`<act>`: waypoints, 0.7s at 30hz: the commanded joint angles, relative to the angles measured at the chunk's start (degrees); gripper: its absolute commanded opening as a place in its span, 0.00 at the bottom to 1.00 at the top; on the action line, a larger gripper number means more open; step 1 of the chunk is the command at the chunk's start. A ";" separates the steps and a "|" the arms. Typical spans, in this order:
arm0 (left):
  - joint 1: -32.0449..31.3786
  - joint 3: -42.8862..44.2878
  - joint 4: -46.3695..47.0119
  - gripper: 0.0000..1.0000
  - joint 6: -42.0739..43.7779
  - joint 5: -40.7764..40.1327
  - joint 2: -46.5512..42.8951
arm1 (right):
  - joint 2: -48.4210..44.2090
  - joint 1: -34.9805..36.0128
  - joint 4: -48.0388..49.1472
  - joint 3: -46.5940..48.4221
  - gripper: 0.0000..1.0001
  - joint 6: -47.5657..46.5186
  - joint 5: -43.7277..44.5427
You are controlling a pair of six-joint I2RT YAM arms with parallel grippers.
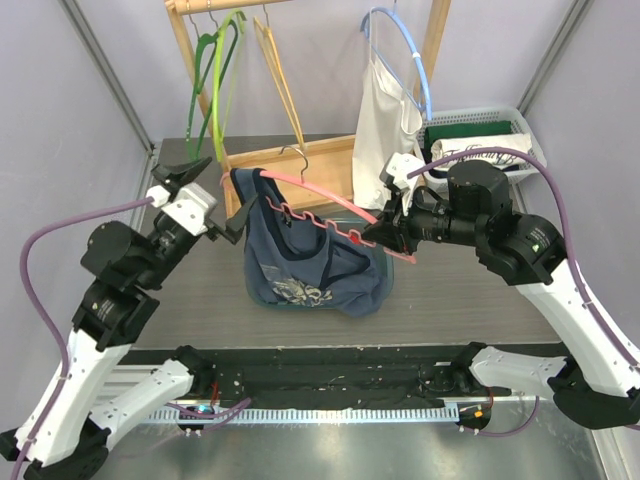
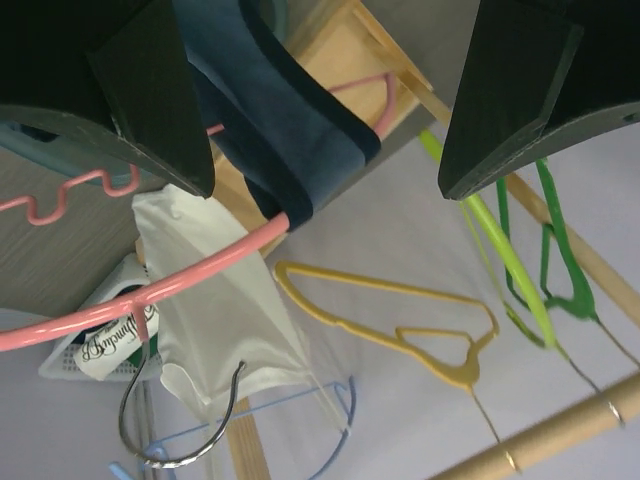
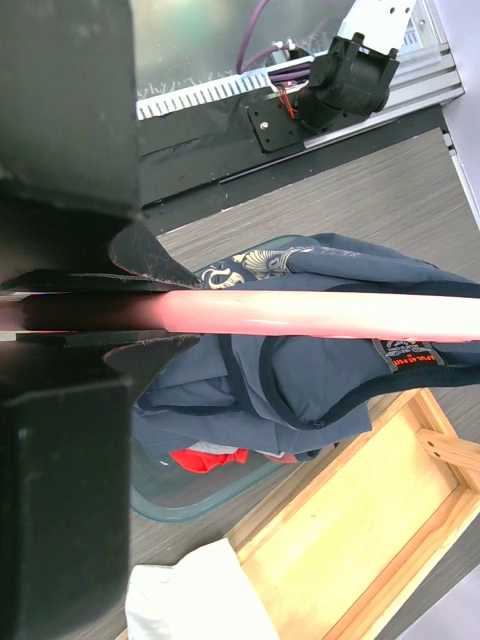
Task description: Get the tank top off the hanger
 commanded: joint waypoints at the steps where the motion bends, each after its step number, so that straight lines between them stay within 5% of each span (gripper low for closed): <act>1: 0.23 -4.03 -3.64 1.00 -16.16 -7.74 -2.26 | -1.44 0.01 4.39 3.99 0.01 -0.61 -0.19; 5: 0.23 -4.56 -5.92 0.89 -24.69 -7.30 -2.00 | -1.53 0.01 4.04 4.52 0.01 -0.79 0.15; 12: 0.67 -5.97 -5.23 0.57 -34.10 -6.68 -1.12 | -2.05 0.01 3.95 4.26 0.01 -0.44 0.07; 21: 0.76 -6.94 -1.36 0.46 -34.46 -5.80 1.34 | -2.67 0.01 3.69 3.65 0.01 -0.35 -0.37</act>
